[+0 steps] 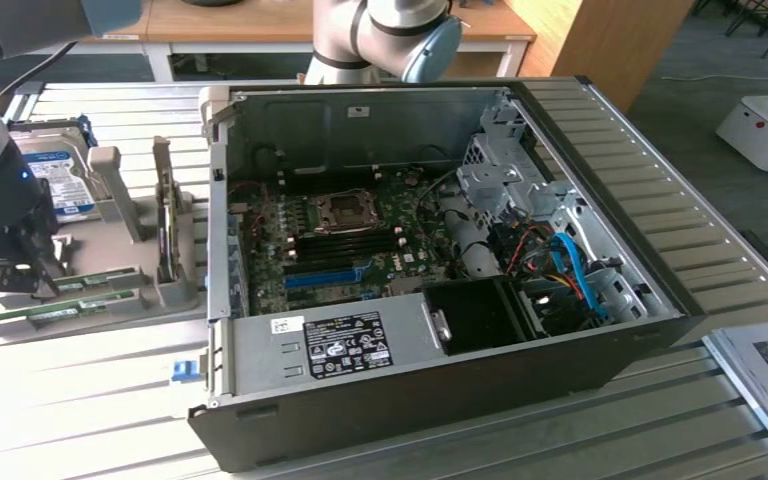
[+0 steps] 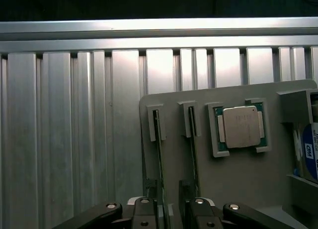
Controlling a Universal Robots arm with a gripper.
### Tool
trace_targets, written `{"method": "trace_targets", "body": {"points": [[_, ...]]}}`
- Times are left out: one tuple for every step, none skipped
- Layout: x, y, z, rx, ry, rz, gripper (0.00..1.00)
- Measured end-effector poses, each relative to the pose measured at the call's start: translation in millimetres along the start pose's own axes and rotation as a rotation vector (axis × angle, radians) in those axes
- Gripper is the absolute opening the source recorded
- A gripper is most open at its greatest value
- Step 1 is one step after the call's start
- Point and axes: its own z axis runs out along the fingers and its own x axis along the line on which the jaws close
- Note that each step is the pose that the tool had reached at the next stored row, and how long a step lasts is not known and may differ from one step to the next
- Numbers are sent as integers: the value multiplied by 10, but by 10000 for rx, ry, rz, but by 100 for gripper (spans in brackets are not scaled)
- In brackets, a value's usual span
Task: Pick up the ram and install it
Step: 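Pick up the ram and move it above insertion slot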
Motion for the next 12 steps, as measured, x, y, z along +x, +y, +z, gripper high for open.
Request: {"method": "trace_targets", "body": {"points": [[-2, -15, 0, 1, 0, 2, 31], [-2, -32, -1, 0, 0, 1, 31], [-3, -48, -2, -1, 0, 1, 31], [-4, -61, -3, -1, 0, 2, 31], [-5, -74, -3, -1, 0, 1, 31], [-5, -85, -4, -1, 0, 1, 31], [-6, -96, -4, -1, 0, 1, 31], [-7, -108, -4, 0, -1, 2, 31], [-8, -119, -5, -1, 0, 1, 31], [-9, -133, -5, -1, -1, 3, 31], [-9, -146, -6, -1, 0, 2, 31], [-10, -158, -6, -1, 0, 2, 31]]}}
